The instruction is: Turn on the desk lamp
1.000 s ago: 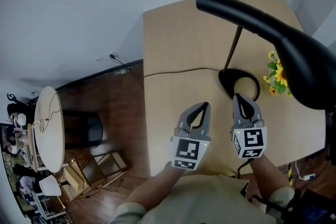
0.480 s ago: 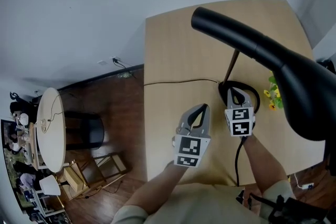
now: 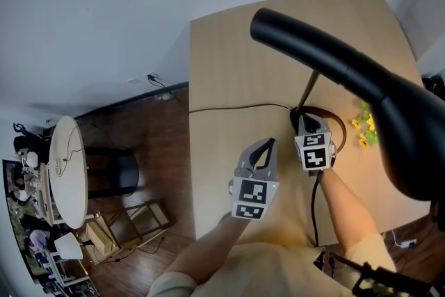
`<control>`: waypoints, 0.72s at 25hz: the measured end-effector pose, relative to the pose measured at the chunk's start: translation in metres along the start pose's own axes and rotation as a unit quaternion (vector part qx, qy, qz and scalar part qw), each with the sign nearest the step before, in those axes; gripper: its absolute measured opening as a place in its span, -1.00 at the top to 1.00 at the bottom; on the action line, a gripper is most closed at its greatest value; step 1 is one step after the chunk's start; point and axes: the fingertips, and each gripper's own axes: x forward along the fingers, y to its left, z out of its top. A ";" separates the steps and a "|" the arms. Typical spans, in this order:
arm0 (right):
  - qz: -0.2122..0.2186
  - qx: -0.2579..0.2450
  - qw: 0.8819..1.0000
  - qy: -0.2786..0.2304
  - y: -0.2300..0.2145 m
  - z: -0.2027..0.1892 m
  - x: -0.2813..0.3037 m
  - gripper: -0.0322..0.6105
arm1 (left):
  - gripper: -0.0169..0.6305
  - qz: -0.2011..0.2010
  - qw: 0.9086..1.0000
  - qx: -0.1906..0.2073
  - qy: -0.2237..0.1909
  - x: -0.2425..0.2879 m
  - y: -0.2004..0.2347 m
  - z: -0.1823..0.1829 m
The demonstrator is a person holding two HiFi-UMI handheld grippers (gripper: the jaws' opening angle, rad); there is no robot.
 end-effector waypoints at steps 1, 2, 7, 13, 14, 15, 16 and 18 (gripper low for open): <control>0.003 0.004 1.000 0.003 0.000 0.000 0.001 0.90 | 0.95 0.001 1.000 0.000 0.001 0.000 0.001 -0.001; 0.004 0.005 1.000 0.006 0.000 0.000 0.001 0.90 | 0.95 0.001 1.000 -0.001 0.001 0.000 0.002 -0.001; 0.001 0.011 1.000 0.011 0.000 0.001 -0.002 0.90 | 0.95 -0.001 1.000 -0.004 -0.003 -0.004 0.002 -0.001; -0.015 0.014 0.999 -0.050 0.003 0.027 -0.034 0.90 | 0.95 -0.003 1.000 -0.006 -0.016 -0.014 0.003 0.007; -0.017 0.013 0.998 -0.056 0.005 0.029 -0.039 0.90 | 0.95 -0.004 1.000 -0.007 -0.019 -0.016 0.003 0.008; -0.020 0.012 0.998 -0.060 0.006 0.029 -0.044 0.90 | 0.95 -0.005 1.000 -0.008 -0.022 -0.019 0.003 0.010; -0.022 0.011 0.998 -0.064 0.008 0.030 -0.050 0.90 | 0.95 -0.006 1.000 -0.009 -0.025 -0.021 0.004 0.011; -0.026 0.013 0.997 -0.072 0.012 0.031 -0.061 0.90 | 0.95 -0.008 0.999 -0.010 -0.031 -0.027 0.005 0.013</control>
